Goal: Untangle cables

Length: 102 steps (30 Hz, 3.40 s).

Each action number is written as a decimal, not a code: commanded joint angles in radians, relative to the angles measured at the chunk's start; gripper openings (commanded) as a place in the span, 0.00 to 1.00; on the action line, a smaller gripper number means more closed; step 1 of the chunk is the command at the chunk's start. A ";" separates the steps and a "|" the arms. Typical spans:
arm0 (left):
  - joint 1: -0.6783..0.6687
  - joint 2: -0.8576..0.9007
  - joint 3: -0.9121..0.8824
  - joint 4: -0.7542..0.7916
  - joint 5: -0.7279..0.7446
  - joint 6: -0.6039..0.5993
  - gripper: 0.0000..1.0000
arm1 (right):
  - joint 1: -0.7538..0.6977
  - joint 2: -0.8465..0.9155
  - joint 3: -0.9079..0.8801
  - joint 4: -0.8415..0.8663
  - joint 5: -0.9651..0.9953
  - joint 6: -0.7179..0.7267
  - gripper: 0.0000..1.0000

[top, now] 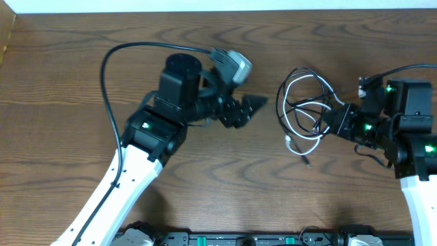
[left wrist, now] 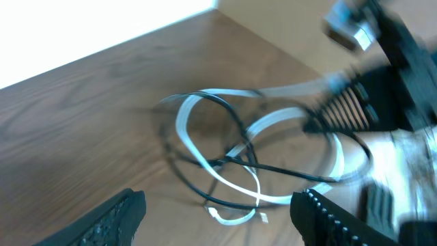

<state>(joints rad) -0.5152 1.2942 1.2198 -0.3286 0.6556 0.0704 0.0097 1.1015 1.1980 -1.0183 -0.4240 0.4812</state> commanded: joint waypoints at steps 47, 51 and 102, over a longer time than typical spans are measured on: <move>-0.394 0.003 0.015 0.038 -0.563 0.629 0.73 | -0.025 0.047 0.034 0.325 -0.489 0.465 0.01; -0.394 0.006 0.015 0.047 -0.563 0.629 0.46 | -0.009 0.047 0.034 0.327 -0.488 0.455 0.01; -0.330 -0.091 0.015 0.296 -0.557 -0.099 0.07 | 0.026 0.051 0.033 0.315 -0.419 -0.460 0.99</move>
<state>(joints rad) -0.8471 1.2076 1.2198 -0.0456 0.0257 0.0463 0.0303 1.1511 1.2110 -0.7193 -0.8154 0.0582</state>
